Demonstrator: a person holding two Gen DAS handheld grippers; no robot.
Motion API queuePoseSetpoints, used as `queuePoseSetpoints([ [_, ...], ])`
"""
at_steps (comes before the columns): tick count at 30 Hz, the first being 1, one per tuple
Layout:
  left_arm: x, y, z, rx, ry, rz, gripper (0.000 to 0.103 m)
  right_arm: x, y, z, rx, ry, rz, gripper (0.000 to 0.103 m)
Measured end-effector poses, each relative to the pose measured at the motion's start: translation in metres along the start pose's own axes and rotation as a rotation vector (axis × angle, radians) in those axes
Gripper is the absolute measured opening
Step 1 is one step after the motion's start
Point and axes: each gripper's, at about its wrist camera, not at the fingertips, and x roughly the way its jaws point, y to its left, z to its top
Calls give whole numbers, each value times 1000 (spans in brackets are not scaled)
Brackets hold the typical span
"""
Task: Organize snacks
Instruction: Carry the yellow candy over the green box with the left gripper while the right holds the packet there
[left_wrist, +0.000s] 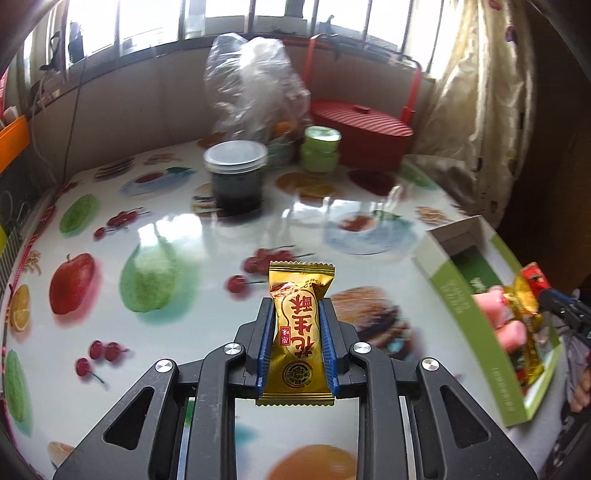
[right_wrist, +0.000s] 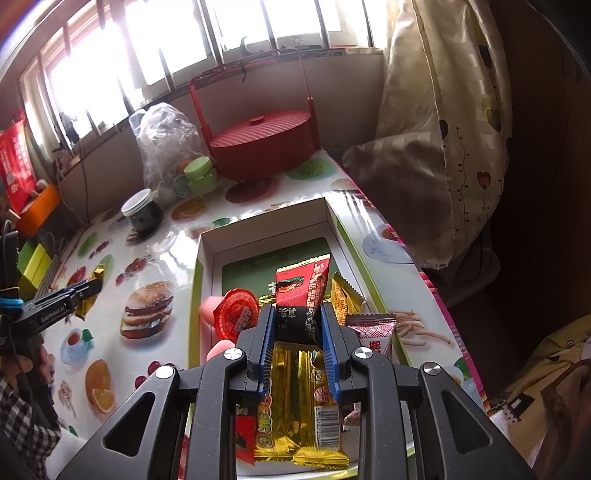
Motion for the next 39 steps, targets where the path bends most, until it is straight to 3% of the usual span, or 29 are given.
queuePoseSetpoints([
  [21,-1,-121,-10,91,38,-209,25,-15,-15,-12,-15,6,-11,23],
  [39,14,-178,-13,146,78,-267,25,-12,-27,-19,-16,6,10,23],
])
